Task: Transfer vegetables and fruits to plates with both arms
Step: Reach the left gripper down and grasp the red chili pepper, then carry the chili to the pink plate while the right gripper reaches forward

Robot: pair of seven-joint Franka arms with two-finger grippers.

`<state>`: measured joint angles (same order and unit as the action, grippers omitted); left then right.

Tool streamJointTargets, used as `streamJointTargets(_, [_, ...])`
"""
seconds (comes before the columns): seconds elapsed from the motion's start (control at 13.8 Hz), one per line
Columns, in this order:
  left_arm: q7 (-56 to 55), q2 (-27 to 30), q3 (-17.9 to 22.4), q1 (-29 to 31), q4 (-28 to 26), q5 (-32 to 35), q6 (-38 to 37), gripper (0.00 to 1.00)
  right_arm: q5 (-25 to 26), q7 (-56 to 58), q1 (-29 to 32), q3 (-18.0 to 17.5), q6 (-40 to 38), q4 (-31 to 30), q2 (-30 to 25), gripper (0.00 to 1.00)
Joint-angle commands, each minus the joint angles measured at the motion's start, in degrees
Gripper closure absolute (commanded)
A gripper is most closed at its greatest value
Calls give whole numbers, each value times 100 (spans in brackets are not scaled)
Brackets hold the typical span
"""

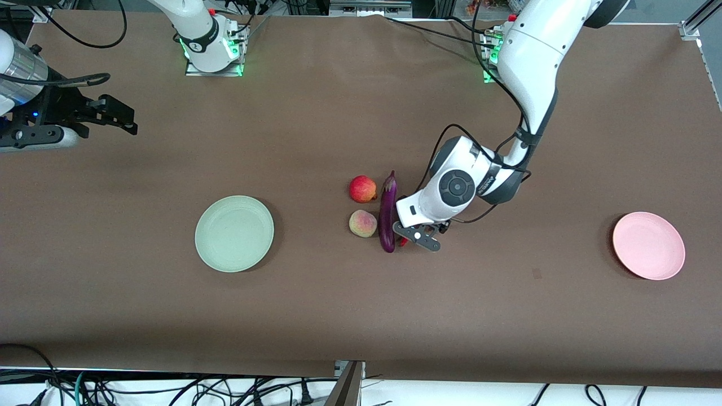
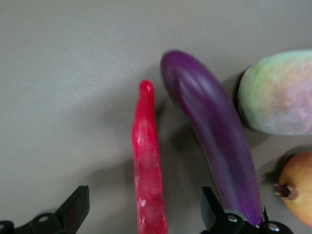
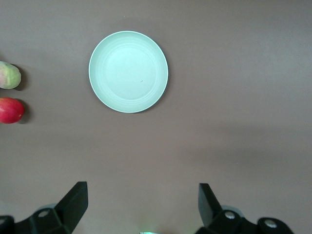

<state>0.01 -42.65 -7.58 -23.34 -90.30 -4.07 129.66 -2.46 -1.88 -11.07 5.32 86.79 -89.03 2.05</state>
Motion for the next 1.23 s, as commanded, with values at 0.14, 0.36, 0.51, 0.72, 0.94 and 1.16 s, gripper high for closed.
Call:
streamJointTargets(0.14, [-221, 64, 169, -355, -400, 292, 322, 34, -88, 39, -114, -13, 22, 79, 32, 0])
streamJointTargets(0.36, [-282, -16, 169, -390, -400, 599, 341, 75, -88, -31, -132, -4, 22, 79, 41, 0])
streamJointTargets(0.51, [-344, 46, 178, -355, -392, 618, 280, 100, -79, -31, -132, -4, 48, 79, 76, 0])
streamJointTargets(0.72, [-379, 300, 230, -241, -357, 609, -236, 100, -79, 56, -141, -13, 424, 79, 172, 0])
streamJointTargets(0.94, [-485, 967, 301, 293, -295, 618, -1210, 100, -97, 21, -202, -13, 470, 114, 453, 0])
streamJointTargets(1.16, [-484, 1460, 301, 856, -303, 618, -2372, 100, -36, 83, -535, -13, 365, 237, 858, 0])
